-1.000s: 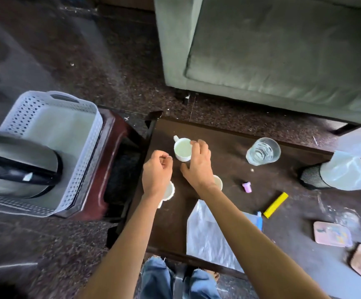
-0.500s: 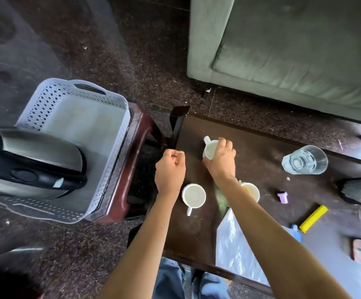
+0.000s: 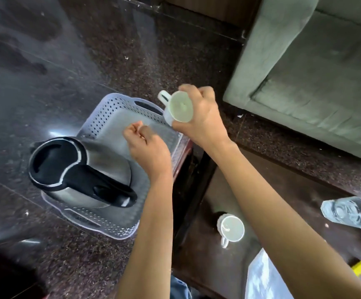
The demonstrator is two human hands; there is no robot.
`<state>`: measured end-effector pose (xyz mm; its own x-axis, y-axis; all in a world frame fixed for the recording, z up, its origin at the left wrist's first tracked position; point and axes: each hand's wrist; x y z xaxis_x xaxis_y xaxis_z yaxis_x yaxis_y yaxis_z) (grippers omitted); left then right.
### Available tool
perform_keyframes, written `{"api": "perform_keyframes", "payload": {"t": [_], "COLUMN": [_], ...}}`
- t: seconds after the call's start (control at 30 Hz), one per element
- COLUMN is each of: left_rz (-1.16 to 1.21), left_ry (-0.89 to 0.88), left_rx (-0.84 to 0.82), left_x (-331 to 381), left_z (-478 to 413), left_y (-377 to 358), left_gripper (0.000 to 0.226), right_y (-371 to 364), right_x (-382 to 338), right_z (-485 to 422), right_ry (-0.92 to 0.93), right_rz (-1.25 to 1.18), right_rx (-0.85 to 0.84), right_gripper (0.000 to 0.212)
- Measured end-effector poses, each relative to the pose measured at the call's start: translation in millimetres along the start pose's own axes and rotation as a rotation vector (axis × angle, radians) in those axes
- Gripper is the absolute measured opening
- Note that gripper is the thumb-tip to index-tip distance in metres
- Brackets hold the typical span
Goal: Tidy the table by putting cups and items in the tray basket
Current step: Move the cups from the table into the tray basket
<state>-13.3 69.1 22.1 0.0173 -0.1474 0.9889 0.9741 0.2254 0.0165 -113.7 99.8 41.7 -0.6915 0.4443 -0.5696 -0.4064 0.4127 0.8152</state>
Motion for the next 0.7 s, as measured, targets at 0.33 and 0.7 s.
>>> {"api": "perform_keyframes", "payload": {"t": [0.33,0.7], "left_rz": [0.189,0.214], "left_ry": [0.36,0.453], "left_rx": [0.221,0.234], "left_x": [-18.5,-48.8], "left_z": [-50.5,-70.9], "left_y": [4.8,-5.9], "left_gripper": [0.033,0.029], "right_y": [-108.8,-151.2], "right_x": [-54.5,-69.2], "right_z": [-71.4,-117.8], "right_ry": [0.575,0.673], "right_rz": [0.497,0.488], "right_rx": [-0.396,-0.484], "right_gripper": [0.08,0.067]}}
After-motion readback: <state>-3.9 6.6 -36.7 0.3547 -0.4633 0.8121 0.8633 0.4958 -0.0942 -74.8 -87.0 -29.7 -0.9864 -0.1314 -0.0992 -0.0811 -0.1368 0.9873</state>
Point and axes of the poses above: each hand's wrist, its own z-axis away from the middle knuckle, its own y-axis out of the back of the hand, x = y × z, and after that the axes turned 12 degrees about z, right-handed
